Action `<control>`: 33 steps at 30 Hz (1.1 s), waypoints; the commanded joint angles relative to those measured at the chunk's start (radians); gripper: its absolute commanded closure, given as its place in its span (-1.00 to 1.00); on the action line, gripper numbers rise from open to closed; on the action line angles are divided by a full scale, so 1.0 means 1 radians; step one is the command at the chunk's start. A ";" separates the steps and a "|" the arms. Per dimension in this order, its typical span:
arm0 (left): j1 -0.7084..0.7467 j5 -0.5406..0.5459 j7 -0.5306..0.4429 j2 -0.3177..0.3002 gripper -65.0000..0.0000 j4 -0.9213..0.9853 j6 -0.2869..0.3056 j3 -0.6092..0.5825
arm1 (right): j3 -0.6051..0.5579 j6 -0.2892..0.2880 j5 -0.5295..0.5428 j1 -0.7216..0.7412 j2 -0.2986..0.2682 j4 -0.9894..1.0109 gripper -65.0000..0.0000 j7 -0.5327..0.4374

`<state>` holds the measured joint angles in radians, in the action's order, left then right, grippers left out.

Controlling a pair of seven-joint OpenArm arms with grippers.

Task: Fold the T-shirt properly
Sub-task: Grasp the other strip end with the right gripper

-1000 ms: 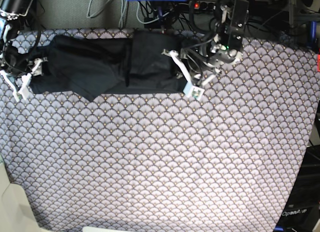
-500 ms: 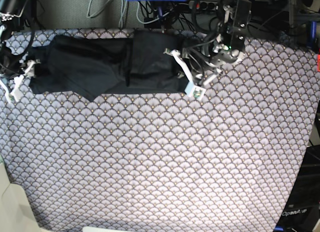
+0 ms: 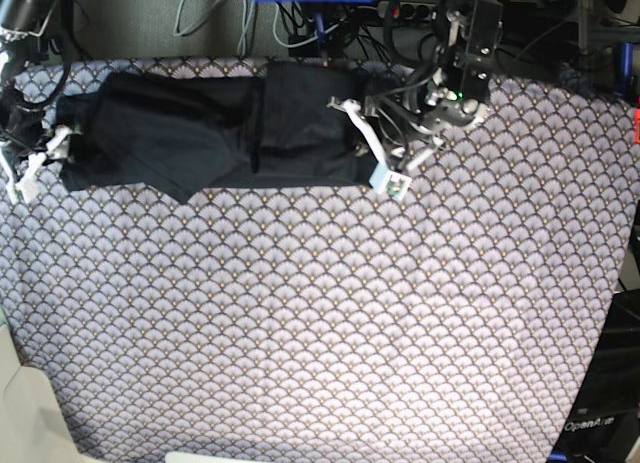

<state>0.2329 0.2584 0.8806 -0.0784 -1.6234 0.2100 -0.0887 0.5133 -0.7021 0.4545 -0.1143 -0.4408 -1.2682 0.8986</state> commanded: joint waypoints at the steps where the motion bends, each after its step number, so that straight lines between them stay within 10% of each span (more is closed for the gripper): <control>1: 0.026 -0.123 0.121 -0.025 1.00 0.024 -0.051 0.011 | -0.002 0.004 -0.029 -0.003 -0.008 0.014 -0.21 0.035; 8: 0.021 -0.123 0.122 -0.025 1.00 0.024 -0.054 0.011 | -0.002 0.004 -0.027 -0.005 -0.005 0.011 -0.11 0.043; 19: 0.020 -0.123 0.122 -0.025 1.00 0.022 -0.057 0.011 | -0.002 0.004 -0.027 -0.005 0.013 0.011 1.00 0.098; 33: -0.013 -0.118 0.128 -0.024 1.00 0.013 -0.059 0.013 | -0.003 0.004 -0.026 -0.071 0.095 -0.420 1.00 0.192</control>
<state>0.2131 0.2626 0.9169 -0.0807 -1.6260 0.2058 -0.0883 0.5053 -0.6979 0.4046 -0.1982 -0.3279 -1.6669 1.1145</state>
